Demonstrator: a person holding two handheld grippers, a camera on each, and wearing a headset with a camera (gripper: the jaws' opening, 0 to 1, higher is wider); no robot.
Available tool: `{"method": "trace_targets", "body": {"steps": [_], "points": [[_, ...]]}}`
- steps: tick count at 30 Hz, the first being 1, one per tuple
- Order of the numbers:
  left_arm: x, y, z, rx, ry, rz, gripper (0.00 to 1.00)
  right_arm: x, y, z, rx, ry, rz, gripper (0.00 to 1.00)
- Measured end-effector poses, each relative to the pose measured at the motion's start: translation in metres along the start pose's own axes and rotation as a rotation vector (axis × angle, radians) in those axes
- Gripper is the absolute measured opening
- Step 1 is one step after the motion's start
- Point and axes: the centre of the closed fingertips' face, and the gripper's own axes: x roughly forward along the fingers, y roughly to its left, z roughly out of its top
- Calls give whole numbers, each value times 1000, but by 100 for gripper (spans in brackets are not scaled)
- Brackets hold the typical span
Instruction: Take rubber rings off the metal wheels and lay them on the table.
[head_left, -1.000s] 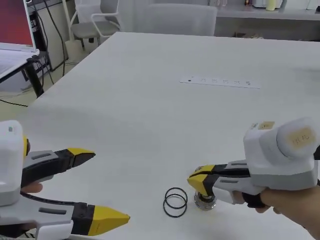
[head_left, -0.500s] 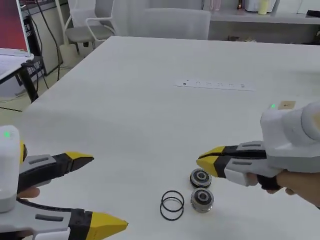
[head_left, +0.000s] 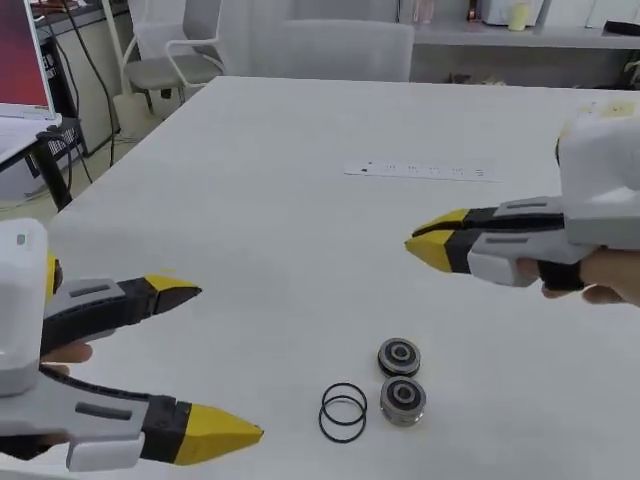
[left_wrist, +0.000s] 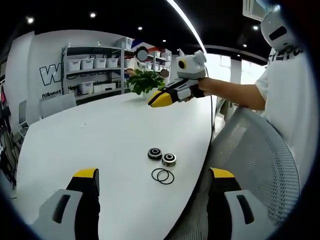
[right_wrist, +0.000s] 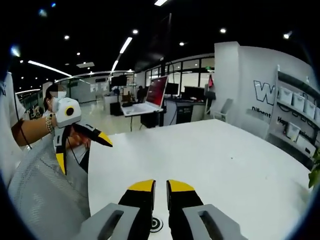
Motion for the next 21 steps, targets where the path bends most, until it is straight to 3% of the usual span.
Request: {"method": "trace_targets", "body": {"steps": [3, 6, 13, 16, 18, 21], "points": [[1, 7, 13, 34, -2, -4, 88, 2, -7, 4, -8, -27, -3, 6], [6, 14, 34, 70, -24, -10, 88, 5, -12, 4, 16, -42, 8, 7], [30, 19, 70, 164, -48, -57, 88, 12, -17, -25, 77, -37, 30, 12], [48, 18, 79, 206, -36, -87, 87, 16, -13, -50, 111, -4, 49, 13], [61, 10, 83, 223, -29, -112, 87, 17, -9, -75, 108, 77, 73, 13], [77, 7, 86, 238, -27, -139, 86, 19, -8, -100, 86, 153, 76, 13]]}}
